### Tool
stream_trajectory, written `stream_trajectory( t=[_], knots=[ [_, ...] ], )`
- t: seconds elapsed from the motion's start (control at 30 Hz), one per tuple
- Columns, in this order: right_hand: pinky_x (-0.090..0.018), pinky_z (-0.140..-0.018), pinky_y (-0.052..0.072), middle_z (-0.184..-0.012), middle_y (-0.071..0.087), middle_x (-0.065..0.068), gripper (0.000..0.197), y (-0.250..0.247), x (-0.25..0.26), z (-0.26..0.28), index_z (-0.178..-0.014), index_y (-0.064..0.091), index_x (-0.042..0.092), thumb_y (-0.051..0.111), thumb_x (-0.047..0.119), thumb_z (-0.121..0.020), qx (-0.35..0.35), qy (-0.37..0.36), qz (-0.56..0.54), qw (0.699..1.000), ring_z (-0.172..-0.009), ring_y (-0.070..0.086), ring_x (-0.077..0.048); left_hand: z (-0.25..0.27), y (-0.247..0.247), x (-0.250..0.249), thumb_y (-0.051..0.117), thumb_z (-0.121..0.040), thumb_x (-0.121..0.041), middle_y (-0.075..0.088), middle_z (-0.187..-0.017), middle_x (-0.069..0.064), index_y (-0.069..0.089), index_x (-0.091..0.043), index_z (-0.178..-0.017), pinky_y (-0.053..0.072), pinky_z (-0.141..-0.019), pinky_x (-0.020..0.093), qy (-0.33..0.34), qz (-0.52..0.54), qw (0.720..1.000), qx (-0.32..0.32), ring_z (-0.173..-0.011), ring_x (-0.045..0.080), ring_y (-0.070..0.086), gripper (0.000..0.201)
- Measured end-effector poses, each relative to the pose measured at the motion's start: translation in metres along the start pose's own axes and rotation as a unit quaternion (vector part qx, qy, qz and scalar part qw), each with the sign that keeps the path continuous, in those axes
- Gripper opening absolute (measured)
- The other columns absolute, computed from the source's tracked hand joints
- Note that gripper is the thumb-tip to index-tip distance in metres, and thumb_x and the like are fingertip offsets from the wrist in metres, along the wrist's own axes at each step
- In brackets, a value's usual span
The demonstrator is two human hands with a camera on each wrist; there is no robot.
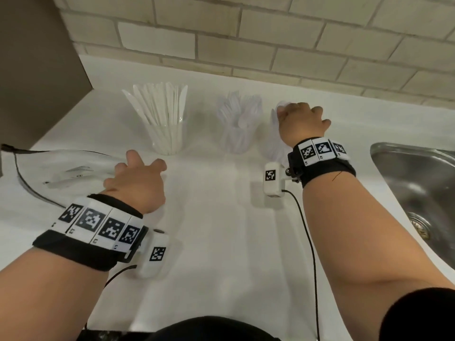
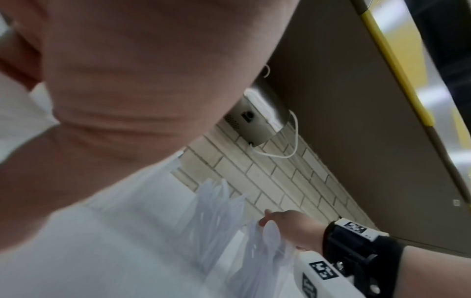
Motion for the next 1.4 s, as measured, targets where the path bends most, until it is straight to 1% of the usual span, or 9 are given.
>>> stream_trajectory(
  t=[0.27, 0.4, 0.57, 0.9, 0.97, 1.07, 1.13, 1.2, 1.4],
  knots=[
    [-0.056, -0.109, 0.017, -0.159, 0.022, -0.003, 0.050, -0.010, 0.008, 0.011, -0.144, 0.035, 0.037, 0.024, 0.053, -0.098, -0.055, -0.035, -0.033, 0.997, -0.144, 0.017, -0.031, -0.008, -0.013, 0.000, 0.041, -0.087, 0.001, 0.033, -0.128, 0.019, 0.041, -0.014, -0.140, 0.050, -0.081, 0.036, 0.036, 0.091, 0.994, -0.039, -0.088, 0.032, 0.054, 0.055],
    [-0.042, -0.102, 0.037, -0.136, 0.052, -0.007, 0.049, -0.025, 0.050, 0.054, -0.123, 0.062, 0.022, 0.058, 0.051, -0.084, -0.151, -0.180, -0.226, 0.945, -0.126, 0.047, -0.027, 0.008, -0.050, -0.007, 0.048, -0.092, -0.003, 0.037, -0.136, 0.013, 0.046, -0.017, -0.139, 0.035, -0.083, 0.024, 0.103, 0.228, 0.953, -0.173, -0.087, 0.024, 0.051, 0.049],
    [-0.032, -0.113, 0.032, -0.154, 0.028, 0.006, 0.106, -0.001, 0.102, 0.119, -0.147, 0.025, 0.036, 0.085, 0.051, -0.061, 0.256, -0.290, -0.361, 0.848, -0.139, 0.031, -0.010, 0.028, -0.077, -0.016, 0.045, -0.092, -0.004, 0.052, -0.129, -0.002, 0.054, -0.027, -0.128, 0.042, -0.087, 0.022, 0.186, 0.380, 0.874, -0.240, -0.097, 0.016, 0.058, 0.044],
    [-0.047, -0.092, 0.055, -0.102, 0.070, -0.008, 0.034, 0.012, 0.113, 0.144, -0.102, 0.064, 0.018, 0.075, 0.000, -0.075, 0.350, -0.138, -0.573, 0.728, -0.097, 0.067, -0.025, 0.033, -0.073, -0.004, 0.045, -0.090, 0.004, 0.070, -0.088, 0.005, 0.066, -0.009, -0.106, 0.057, -0.075, 0.033, 0.148, 0.861, 0.486, 0.029, -0.081, 0.021, 0.068, 0.029],
    [-0.044, -0.082, 0.055, -0.101, 0.066, -0.011, 0.034, 0.006, 0.107, 0.137, -0.101, 0.059, 0.017, 0.060, -0.011, -0.082, 0.304, -0.060, -0.627, 0.715, -0.094, 0.064, -0.029, 0.028, -0.071, 0.008, 0.057, -0.093, -0.020, 0.070, -0.092, 0.001, 0.069, -0.012, -0.103, 0.053, -0.087, 0.035, 0.108, 0.814, 0.569, -0.051, -0.092, 0.020, 0.066, 0.017],
    [-0.037, -0.080, 0.056, -0.110, 0.061, 0.000, 0.054, -0.004, 0.100, 0.126, -0.121, 0.050, 0.027, 0.046, -0.013, -0.084, 0.228, -0.034, -0.666, 0.709, -0.097, 0.064, -0.023, 0.035, -0.063, 0.011, 0.061, -0.073, -0.072, 0.060, -0.112, -0.009, 0.064, -0.031, -0.110, 0.043, -0.094, 0.030, 0.111, 0.530, 0.831, -0.125, -0.111, 0.012, 0.054, 0.055],
    [-0.035, -0.086, 0.057, -0.111, 0.061, 0.006, 0.061, -0.010, 0.103, 0.129, -0.125, 0.051, 0.030, 0.039, -0.015, -0.085, 0.204, -0.046, -0.667, 0.715, -0.100, 0.066, -0.019, 0.044, -0.055, 0.004, 0.060, -0.049, -0.089, 0.052, -0.120, -0.009, 0.056, -0.042, -0.118, 0.037, -0.104, 0.031, 0.140, 0.419, 0.894, -0.078, -0.125, 0.011, 0.038, 0.084],
    [-0.045, -0.091, 0.056, -0.109, 0.068, -0.007, 0.051, -0.011, 0.110, 0.136, -0.118, 0.060, 0.019, 0.038, -0.014, -0.086, 0.209, -0.026, -0.676, 0.706, -0.104, 0.067, -0.029, 0.046, -0.041, -0.006, 0.067, -0.036, -0.088, 0.044, -0.128, -0.007, 0.048, -0.042, -0.128, 0.035, -0.103, 0.027, 0.165, 0.387, 0.907, -0.009, -0.124, 0.005, 0.028, 0.104],
    [-0.035, -0.061, 0.055, -0.079, 0.065, -0.008, 0.021, -0.017, 0.105, 0.149, -0.090, 0.062, 0.007, 0.047, -0.007, -0.085, 0.295, -0.014, -0.690, 0.661, -0.075, 0.065, -0.026, 0.047, -0.028, -0.012, 0.066, -0.084, -0.023, 0.074, -0.104, -0.004, 0.067, -0.028, -0.110, 0.058, -0.074, 0.040, 0.147, 0.586, 0.795, 0.053, -0.095, 0.018, 0.071, 0.027]
  ],
)
Point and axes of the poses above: each hand's wrist, its own z-axis away from the middle knuckle, its own y-axis out of the palm, x = y × z, the point moved 3 cm from there along -z, towards the middle knuckle
